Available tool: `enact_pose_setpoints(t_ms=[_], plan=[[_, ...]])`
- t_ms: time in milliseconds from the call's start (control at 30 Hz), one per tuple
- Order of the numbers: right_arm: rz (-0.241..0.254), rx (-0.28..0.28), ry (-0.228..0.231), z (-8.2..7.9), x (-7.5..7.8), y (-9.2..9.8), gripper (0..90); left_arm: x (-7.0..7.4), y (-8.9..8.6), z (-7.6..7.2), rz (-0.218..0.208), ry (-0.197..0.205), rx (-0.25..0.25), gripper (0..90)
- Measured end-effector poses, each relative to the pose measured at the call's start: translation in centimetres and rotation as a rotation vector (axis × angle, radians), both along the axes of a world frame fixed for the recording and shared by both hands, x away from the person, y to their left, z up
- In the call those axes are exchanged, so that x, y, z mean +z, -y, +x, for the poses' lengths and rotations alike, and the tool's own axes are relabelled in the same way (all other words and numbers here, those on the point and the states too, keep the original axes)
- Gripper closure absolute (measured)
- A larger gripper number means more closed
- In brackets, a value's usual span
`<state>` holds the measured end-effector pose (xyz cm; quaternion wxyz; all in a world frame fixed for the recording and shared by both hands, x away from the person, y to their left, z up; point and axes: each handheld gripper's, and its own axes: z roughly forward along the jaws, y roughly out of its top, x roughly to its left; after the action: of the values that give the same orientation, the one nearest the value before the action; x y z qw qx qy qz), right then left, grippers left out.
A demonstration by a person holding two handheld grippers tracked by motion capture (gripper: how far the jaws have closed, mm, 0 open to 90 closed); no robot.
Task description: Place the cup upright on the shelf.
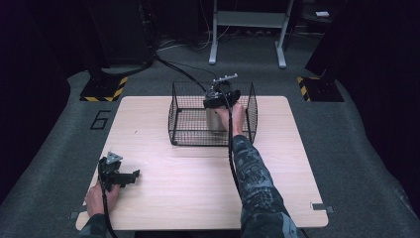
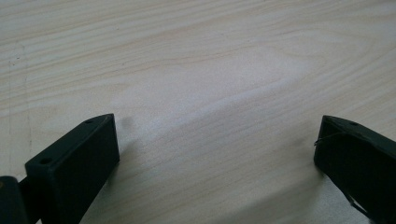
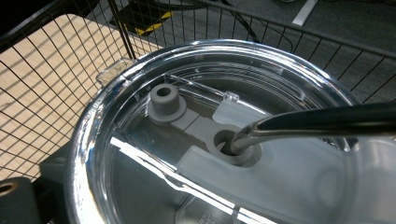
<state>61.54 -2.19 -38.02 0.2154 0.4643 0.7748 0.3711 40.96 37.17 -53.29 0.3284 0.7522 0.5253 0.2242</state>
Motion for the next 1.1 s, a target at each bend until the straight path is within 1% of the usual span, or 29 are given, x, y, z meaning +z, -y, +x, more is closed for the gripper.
enact_pose_setpoints(t_ms=[67,100,200,267,300,333,367,400,433,533,600,667,700,767,800,833,900,933,967,1033,1100], plan=[[-0.004,0.000,0.001,0.0,-0.1,0.0,3.6,0.0,0.0,0.0,0.001,-0.005,-0.004,0.0],[0.000,-0.005,-0.006,0.0,-0.4,0.0,3.5,0.0,0.0,0.0,0.000,0.000,-0.001,0.0],[0.008,-0.004,-0.011,0.0,-1.0,-0.1,3.6,0.0,0.0,0.0,0.000,0.000,-0.001,0.0],[0.005,0.002,-0.013,0.1,-1.1,-0.1,3.5,0.0,0.0,0.0,0.001,0.000,-0.001,0.0],[0.007,-0.003,-0.014,0.0,-1.1,-0.2,3.5,0.0,0.0,0.0,0.001,0.000,-0.001,0.0],[0.011,0.001,-0.008,0.0,-1.2,-0.3,3.5,0.0,0.0,0.0,0.001,0.000,-0.001,0.0],[0.010,0.002,-0.015,0.0,-1.3,-0.3,3.5,0.0,0.0,0.0,0.001,0.000,-0.001,0.0],[0.014,0.002,-0.009,0.0,-1.4,-0.4,3.5,0.0,0.0,0.0,0.000,-0.003,-0.003,0.0],[0.010,0.005,-0.014,0.0,-1.5,-0.4,3.5,0.0,0.0,0.0,0.002,-0.006,-0.005,0.0],[0.014,0.000,-0.020,0.0,-1.8,-0.6,3.5,0.0,0.0,0.0,0.005,0.001,-0.002,0.0],[0.015,0.006,-0.008,-0.1,-1.9,-0.6,3.5,0.0,0.0,0.0,0.003,0.001,-0.002,0.0],[0.005,0.011,-0.008,-0.2,-1.9,-0.7,3.5,0.0,-0.1,0.0,0.012,-0.001,-0.006,0.0],[0.006,0.010,-0.007,-0.3,-2.0,-0.7,3.5,0.0,0.0,0.0,0.006,0.002,-0.002,0.0],[0.004,0.015,-0.004,-0.4,-2.1,-0.6,3.5,0.0,0.0,0.0,0.006,0.002,-0.002,0.0],[0.011,0.018,-0.004,-0.6,-2.3,-0.4,3.5,0.0,0.0,0.0,0.007,0.002,-0.003,0.0],[0.014,0.027,0.007,-0.8,-2.4,-0.2,3.4,0.0,0.0,0.0,0.006,0.002,-0.002,0.0],[0.001,0.049,0.003,-1.1,-2.5,0.1,3.4,0.0,0.0,0.0,0.007,0.001,-0.002,0.0],[0.015,0.044,0.010,-1.5,-2.6,0.3,3.4,0.0,0.0,0.0,0.006,0.002,-0.002,0.0],[0.018,0.047,0.015,-1.5,-2.7,0.4,3.4,0.0,0.0,0.0,0.007,0.001,-0.002,0.0],[0.000,0.070,0.024,-1.8,-2.7,0.4,3.4,0.0,0.0,0.0,0.007,0.001,-0.002,0.0],[-0.012,0.077,0.033,-1.9,-2.7,0.2,3.4,0.0,0.0,0.0,0.007,0.001,-0.002,0.0]])
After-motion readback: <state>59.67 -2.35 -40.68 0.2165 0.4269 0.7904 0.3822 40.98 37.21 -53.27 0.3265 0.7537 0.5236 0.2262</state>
